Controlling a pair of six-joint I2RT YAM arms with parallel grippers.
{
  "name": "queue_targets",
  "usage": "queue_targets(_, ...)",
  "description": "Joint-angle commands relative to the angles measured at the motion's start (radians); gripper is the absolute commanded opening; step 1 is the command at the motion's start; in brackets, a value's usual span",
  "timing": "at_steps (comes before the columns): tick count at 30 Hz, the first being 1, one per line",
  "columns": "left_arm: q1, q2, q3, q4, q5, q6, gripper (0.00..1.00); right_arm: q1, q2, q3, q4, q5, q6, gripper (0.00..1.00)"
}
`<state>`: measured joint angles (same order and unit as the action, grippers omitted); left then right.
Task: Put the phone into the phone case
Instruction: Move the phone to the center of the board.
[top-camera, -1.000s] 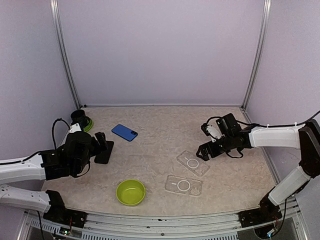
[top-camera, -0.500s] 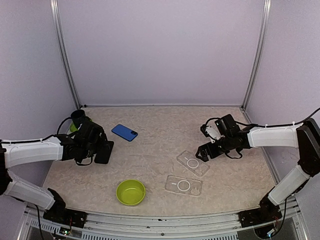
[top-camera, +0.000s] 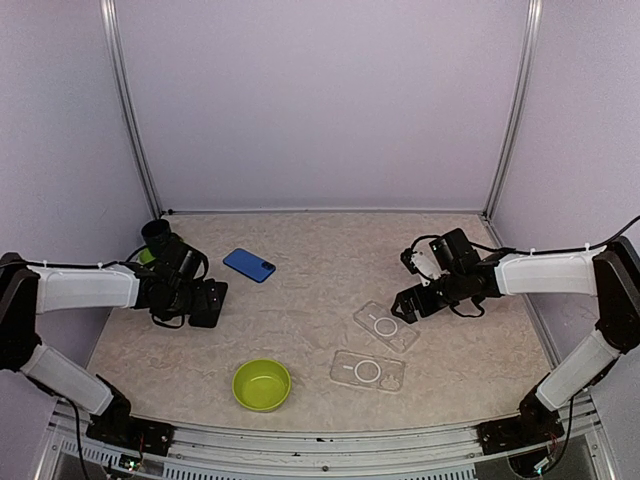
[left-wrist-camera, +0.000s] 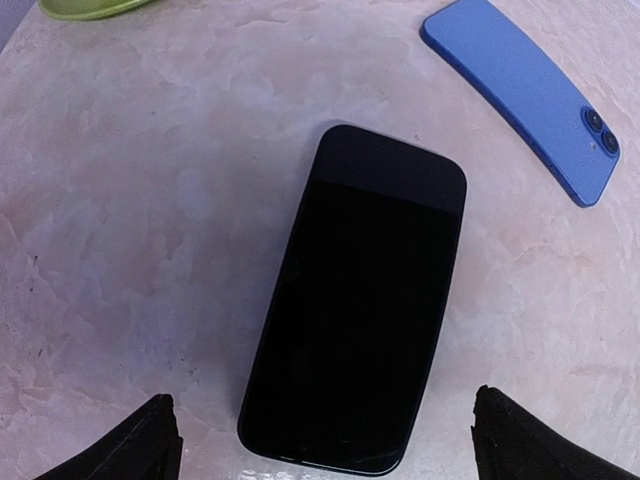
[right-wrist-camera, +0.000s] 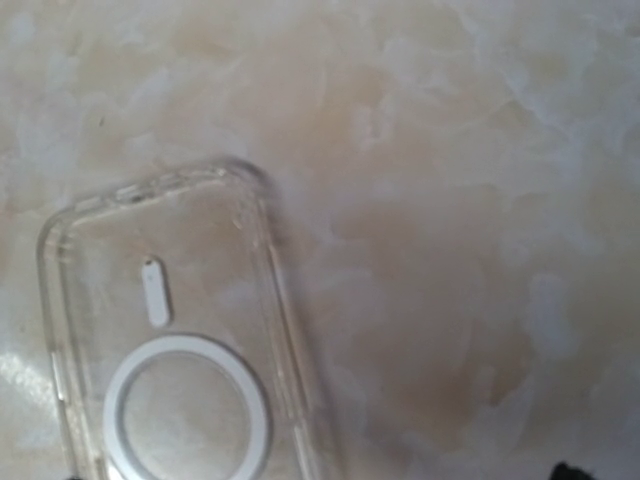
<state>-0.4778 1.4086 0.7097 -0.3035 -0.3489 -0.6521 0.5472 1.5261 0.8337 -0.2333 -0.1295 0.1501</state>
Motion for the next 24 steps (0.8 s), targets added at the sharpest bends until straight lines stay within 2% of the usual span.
queue_targets(1,0.008,0.041,0.016,0.025,0.062,0.026,0.99,0.011,0.012,-0.005,0.018,0.003,0.003,0.99)
queue_targets(14,0.003,0.133,-0.002,0.075,0.111,-0.006,0.99,0.012,-0.025,-0.042,0.026,0.007,0.021,0.99)
queue_targets(24,-0.045,0.21,0.031,0.029,0.021,-0.01,0.97,0.013,-0.03,-0.055,0.044,0.005,0.026,0.99)
